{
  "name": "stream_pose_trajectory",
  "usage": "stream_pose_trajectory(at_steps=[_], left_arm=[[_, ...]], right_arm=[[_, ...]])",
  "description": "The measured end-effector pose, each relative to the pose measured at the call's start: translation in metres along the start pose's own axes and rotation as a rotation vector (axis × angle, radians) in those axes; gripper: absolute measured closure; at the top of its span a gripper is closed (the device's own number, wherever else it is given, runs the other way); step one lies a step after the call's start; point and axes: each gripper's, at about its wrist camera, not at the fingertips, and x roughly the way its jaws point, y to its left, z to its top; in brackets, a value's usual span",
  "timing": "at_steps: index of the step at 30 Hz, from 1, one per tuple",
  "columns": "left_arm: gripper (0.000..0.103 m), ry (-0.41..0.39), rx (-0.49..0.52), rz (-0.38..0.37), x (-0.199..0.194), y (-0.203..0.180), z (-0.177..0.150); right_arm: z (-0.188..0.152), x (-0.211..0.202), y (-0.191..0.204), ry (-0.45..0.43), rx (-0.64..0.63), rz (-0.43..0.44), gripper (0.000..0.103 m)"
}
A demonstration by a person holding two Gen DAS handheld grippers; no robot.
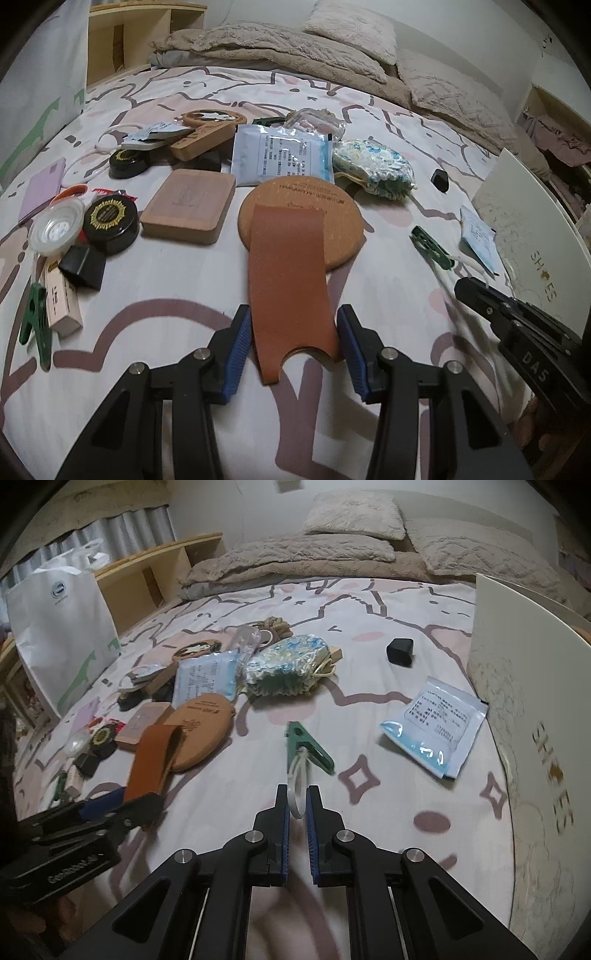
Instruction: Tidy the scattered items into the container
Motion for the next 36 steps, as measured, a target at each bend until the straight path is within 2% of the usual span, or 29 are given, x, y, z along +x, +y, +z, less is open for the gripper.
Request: stream_pose_trajectory(at_steps=[16,23,27,29,31,33,35,36], left_arm=[[0.056,-0.002,0.051,-0.022,-0.021,-0.013,-0.029],[0.056,0.0,0.088,-0.031,-0.024,-0.022,-0.038],[0.056,0.001,0.071,-0.035,-0.022,-0.021,-0.037],[0.054,0.001,0.056,-0.039,-0.022,-0.019,-0.036],[0.043,-0.001,0.055,-0.034,-0.021,-0.019,-0.035],[0.039,-0.006,0.059,-0.025,-0.021,-0.02,-0.035],[0.038,-0.007,0.065,-0.015,-0.02,-0.021,-0.035],[0.036,-0.009,0.067,-0.011,-0.019,-0.021,-0.035]], right_arm=[[-0.029,-0.028,0.012,0.011,0.021,0.037,0.094],[-0.03,-0.024,0.012,0.029,0.015,0.043,0.094],[-0.03,-0.018,0.015,0.043,-0.014,-0.016,0.093],[-0.03,-0.018,0.018,0.036,-0.038,-0.05,0.093],[-0.029,-0.018,0.018,0.033,-0.048,-0.072,0.093],[-0.028,-0.017,0.015,0.038,-0.045,-0.078,0.092],[-0.027,-0.015,0.012,0.043,-0.038,-0.085,0.084],[-0.027,-0.014,0.012,0.042,-0.036,-0.092,0.061]])
